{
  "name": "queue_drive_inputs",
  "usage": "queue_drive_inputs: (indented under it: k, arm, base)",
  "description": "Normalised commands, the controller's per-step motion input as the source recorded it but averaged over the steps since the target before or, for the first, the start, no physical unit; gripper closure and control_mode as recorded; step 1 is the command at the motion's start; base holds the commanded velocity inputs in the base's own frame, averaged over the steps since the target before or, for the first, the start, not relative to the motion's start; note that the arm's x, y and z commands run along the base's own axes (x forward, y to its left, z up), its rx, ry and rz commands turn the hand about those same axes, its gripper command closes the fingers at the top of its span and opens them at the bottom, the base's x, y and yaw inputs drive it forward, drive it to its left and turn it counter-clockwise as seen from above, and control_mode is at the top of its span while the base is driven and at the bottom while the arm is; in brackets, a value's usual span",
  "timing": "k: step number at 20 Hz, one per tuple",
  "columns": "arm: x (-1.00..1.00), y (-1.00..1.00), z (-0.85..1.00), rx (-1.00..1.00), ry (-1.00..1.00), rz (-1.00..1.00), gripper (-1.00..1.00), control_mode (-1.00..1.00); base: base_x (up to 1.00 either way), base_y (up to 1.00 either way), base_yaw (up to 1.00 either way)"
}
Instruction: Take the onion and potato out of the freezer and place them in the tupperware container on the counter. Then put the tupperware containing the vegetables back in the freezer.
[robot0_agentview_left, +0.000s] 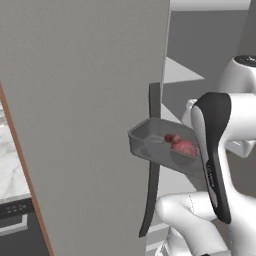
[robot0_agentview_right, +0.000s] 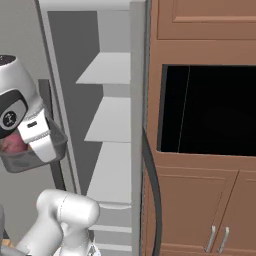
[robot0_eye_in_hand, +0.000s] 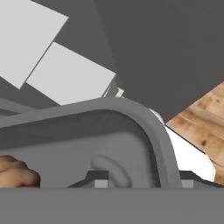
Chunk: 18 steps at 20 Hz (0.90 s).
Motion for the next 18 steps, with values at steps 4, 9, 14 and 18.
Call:
queue_drive_inputs:
  k: [4, 9, 14, 18]
  arm:
    - [0.00, 0.00, 0.00, 0.00, 0.00, 0.00, 1.00, 1.00]
    - [0.00, 0.00, 0.00, 0.00, 0.00, 0.00, 1.00, 1.00]
    - [-0.71, -0.73, 0.12, 0.14, -0.13, 0.00, 1.00, -1.00]
    - [-0.89, -0.99, 0.32, 0.18, -0.19, -0.04, 1.00, -1.00]
  base:
    - [0.32, -0.63, 0.01]
    - [-0.06, -0.77, 0.00]
    - [-0.06, -0.13, 0.00]
    - [0.00, 0.00, 0.00]
